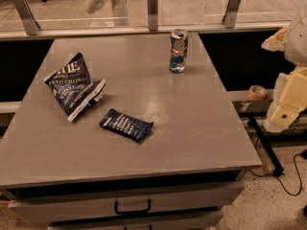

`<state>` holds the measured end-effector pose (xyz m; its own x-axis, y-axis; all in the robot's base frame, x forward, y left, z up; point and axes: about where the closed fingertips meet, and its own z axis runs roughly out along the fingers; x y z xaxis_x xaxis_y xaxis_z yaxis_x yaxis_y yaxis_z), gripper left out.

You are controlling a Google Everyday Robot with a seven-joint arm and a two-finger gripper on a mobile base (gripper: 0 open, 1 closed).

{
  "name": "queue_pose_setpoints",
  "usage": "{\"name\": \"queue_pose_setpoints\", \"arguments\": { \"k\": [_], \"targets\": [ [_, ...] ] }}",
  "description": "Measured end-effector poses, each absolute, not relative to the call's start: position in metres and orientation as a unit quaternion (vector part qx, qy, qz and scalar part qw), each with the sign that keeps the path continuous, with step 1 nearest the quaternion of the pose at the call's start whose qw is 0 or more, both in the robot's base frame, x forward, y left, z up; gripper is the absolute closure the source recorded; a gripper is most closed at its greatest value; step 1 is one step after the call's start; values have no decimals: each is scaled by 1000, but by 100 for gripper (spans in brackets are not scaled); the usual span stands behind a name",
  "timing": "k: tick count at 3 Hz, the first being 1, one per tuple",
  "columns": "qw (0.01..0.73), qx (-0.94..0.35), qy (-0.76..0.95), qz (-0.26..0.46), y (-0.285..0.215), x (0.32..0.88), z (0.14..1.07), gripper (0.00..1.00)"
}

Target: Move rxbar blueberry near redbull can

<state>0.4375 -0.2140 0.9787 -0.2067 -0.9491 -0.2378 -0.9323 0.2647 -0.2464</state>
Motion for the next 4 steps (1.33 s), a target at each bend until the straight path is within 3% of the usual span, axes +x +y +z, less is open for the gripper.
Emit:
{"name": "queue_pose_setpoints", "arguments": {
  "k": [1, 2, 4],
  "targets": [
    [212, -592, 777, 12, -179, 429, 980, 0],
    [260, -563, 781, 74, -115, 416, 970, 0],
    [264, -524, 800, 126, -12, 413, 930, 0]
  ]
}}
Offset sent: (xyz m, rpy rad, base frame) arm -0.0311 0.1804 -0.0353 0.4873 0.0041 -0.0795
